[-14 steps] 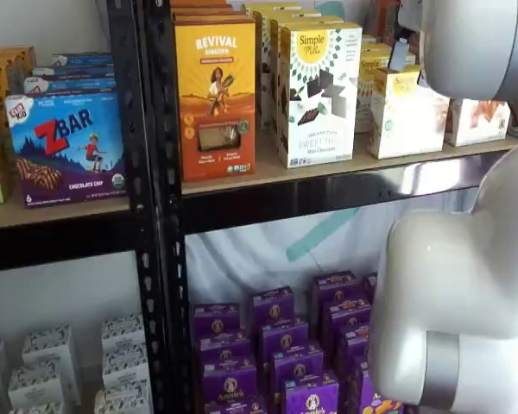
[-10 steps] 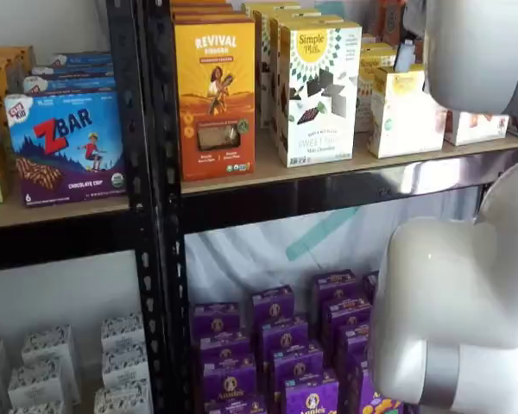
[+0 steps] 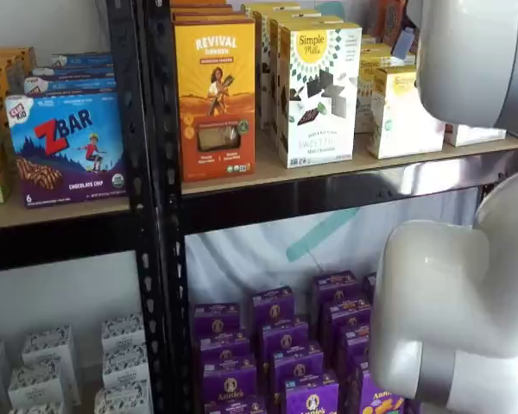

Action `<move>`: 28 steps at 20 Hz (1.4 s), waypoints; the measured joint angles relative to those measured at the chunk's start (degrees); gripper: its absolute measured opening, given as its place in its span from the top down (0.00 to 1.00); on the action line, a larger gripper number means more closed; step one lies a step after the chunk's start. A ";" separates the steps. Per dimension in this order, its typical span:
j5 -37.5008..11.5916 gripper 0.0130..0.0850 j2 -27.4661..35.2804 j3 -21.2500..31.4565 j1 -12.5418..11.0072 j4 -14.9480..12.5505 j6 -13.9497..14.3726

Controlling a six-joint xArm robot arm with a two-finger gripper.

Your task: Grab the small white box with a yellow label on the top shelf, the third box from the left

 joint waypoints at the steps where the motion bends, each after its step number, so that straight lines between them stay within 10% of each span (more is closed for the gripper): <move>1: -0.66 0.00 0.09 0.09 -0.12 0.46 -0.11; 28: -0.65 0.00 14.57 -10.86 9.08 -13.08 4.87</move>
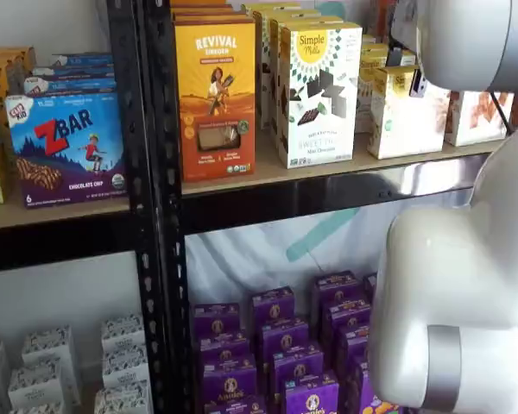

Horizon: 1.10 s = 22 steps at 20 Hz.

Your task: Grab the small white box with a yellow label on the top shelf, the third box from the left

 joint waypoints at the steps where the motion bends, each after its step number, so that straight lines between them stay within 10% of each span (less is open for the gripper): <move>1: 0.56 0.00 0.41 -0.43 0.32 -0.46 0.27; 11: 0.95 0.00 1.01 -0.09 1.55 -2.05 1.22; 18: -1.26 0.28 -0.10 1.57 0.46 0.18 0.37; 22: -2.13 0.28 -0.53 2.15 0.05 1.19 0.07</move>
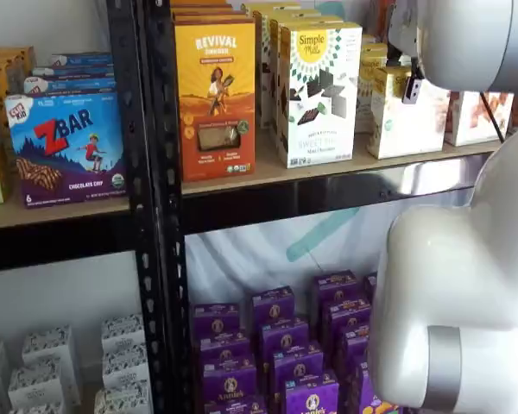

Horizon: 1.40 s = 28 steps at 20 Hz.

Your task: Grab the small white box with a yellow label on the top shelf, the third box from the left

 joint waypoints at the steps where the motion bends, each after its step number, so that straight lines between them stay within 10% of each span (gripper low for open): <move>1: -0.04 0.28 -0.04 0.04 -0.06 0.12 -0.05; 9: -0.90 0.50 -0.83 0.92 -1.06 1.58 -0.86; 28: 0.75 0.61 -1.88 0.98 -1.51 2.27 -0.96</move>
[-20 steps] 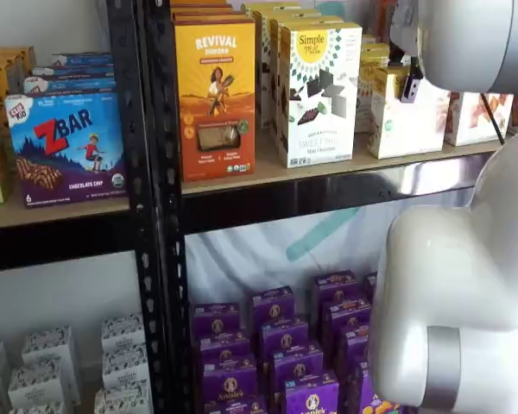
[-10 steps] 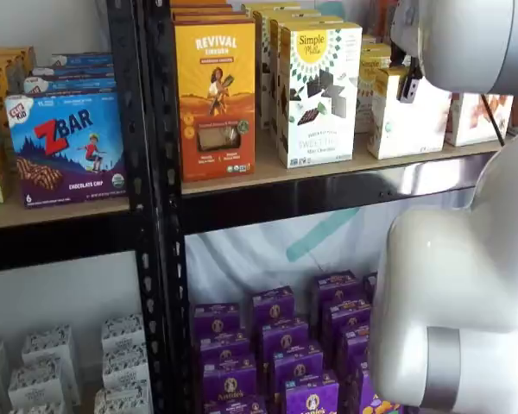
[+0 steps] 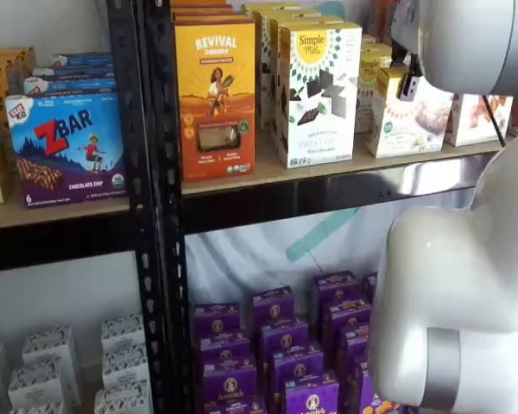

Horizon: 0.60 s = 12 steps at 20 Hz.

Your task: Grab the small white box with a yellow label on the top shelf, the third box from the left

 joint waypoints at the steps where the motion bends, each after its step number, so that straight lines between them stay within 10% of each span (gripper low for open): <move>1: -0.14 0.61 -0.26 0.27 -0.03 -0.04 -0.06; 12: -3.47 0.61 -1.01 2.64 -1.18 1.91 -1.31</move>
